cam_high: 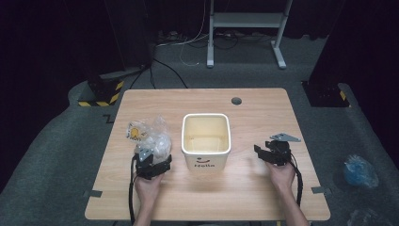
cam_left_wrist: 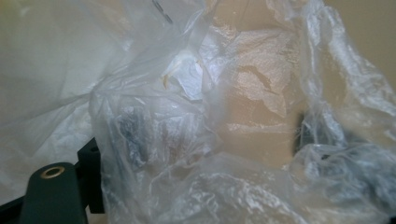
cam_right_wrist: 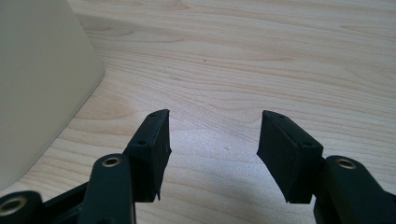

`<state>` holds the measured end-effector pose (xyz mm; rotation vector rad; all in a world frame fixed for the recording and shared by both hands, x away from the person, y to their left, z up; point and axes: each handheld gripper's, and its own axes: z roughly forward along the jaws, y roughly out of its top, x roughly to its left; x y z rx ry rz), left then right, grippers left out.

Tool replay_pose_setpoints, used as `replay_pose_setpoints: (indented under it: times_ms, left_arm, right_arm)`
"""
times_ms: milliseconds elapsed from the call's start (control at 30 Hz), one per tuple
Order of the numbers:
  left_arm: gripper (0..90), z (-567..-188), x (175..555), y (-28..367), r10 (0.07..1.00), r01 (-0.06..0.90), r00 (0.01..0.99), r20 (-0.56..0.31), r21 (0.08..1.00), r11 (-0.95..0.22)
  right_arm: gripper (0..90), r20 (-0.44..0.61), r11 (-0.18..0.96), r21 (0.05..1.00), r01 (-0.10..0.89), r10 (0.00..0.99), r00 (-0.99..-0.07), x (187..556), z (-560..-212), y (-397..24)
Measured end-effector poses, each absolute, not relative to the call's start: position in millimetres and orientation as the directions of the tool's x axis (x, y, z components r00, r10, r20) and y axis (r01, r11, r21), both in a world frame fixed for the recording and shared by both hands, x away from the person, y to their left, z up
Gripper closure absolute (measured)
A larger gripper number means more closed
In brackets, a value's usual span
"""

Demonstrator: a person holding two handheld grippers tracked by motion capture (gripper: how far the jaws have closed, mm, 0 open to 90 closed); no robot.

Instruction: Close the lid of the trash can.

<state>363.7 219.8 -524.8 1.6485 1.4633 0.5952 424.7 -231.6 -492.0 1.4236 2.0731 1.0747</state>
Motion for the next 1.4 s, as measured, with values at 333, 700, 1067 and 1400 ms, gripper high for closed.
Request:
replay_pose_setpoints:
  times_ms: [333,700,1067,1400]
  left_arm:
    - [17.3,-524.7,363.7,220.0,0.963,0.567,0.209,-0.172,0.823,0.024]
    - [17.3,-524.7,363.6,219.5,0.963,0.566,0.21,-0.17,0.824,0.022]
    - [17.3,-524.7,363.3,220.0,0.964,0.565,0.209,-0.167,0.825,0.021]
    - [17.3,-524.7,363.3,220.2,0.963,0.565,0.208,-0.17,0.825,0.023]
  right_arm:
    - [43.4,0.064,0.213,0.771,0.6,0.911,-0.406,427.6,-497.6,-226.7]
    - [43.2,0.054,0.223,0.767,0.601,0.912,-0.407,429.7,-501.0,-223.7]
    - [42.8,0.028,0.241,0.761,0.602,0.915,-0.402,433.6,-506.1,-222.2]
    - [42.3,0.0,0.26,0.757,0.6,0.918,-0.398,435.8,-509.3,-220.8]
